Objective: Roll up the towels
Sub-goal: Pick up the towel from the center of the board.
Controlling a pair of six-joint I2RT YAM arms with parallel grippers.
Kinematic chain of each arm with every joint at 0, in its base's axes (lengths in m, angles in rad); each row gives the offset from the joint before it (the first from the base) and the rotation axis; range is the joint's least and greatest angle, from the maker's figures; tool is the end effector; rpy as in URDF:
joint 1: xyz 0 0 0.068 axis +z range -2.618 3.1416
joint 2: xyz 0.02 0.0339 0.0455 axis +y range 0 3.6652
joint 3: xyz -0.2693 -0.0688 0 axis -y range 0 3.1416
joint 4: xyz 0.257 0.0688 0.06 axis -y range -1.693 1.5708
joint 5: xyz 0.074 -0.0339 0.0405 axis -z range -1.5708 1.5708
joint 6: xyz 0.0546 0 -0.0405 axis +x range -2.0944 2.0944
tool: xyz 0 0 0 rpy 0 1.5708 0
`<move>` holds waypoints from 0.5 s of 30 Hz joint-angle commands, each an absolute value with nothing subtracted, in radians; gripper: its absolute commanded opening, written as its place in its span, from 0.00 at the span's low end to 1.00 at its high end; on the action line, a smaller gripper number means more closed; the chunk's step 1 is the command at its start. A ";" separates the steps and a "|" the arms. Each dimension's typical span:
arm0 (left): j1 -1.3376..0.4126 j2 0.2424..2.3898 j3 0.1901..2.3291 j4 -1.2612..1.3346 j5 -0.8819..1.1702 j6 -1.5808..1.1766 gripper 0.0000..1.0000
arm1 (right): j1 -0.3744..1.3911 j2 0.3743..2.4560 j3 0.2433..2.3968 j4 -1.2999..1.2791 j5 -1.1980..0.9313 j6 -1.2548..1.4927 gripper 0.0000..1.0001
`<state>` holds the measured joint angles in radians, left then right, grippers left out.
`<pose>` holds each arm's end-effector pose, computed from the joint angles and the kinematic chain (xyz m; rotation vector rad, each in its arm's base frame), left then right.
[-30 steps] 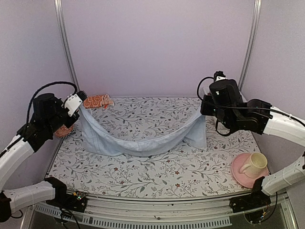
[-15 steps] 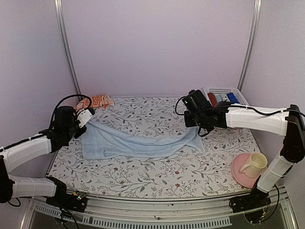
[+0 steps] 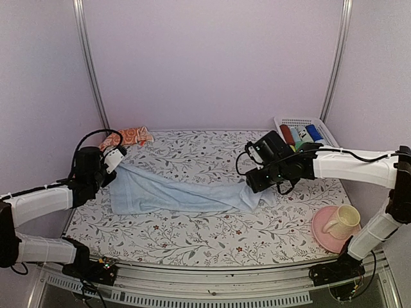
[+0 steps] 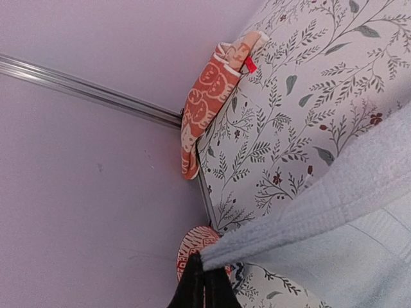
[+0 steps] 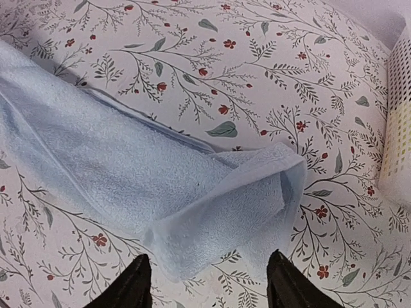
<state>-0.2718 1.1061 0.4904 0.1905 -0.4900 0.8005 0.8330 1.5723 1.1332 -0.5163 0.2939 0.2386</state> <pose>0.2526 -0.0437 0.2044 0.7489 1.8954 0.8246 0.2481 0.2494 0.2248 -0.6115 2.3930 0.0863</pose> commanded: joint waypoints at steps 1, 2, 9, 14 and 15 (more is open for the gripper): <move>-0.247 1.098 0.484 0.226 -0.474 0.802 0.00 | 0.836 1.436 1.139 -0.573 0.255 0.074 0.68; -0.247 1.100 0.485 0.220 -0.461 0.799 0.00 | 0.837 1.417 1.134 -0.574 0.240 0.009 0.70; -0.245 1.065 0.474 0.136 -0.328 0.750 0.00 | 0.862 1.369 1.055 -0.490 0.058 -0.528 0.76; -0.246 1.046 0.464 0.111 -0.292 0.734 0.00 | 0.867 1.526 1.163 -0.542 -0.117 -0.835 0.78; -0.245 1.046 0.463 0.109 -0.290 0.731 0.00 | 0.867 1.567 1.194 -0.565 -0.112 -0.867 0.78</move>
<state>-0.2550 1.0641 0.4812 0.1375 -0.3420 0.7616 0.8593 1.4422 1.1042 -0.5205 0.0196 -0.5556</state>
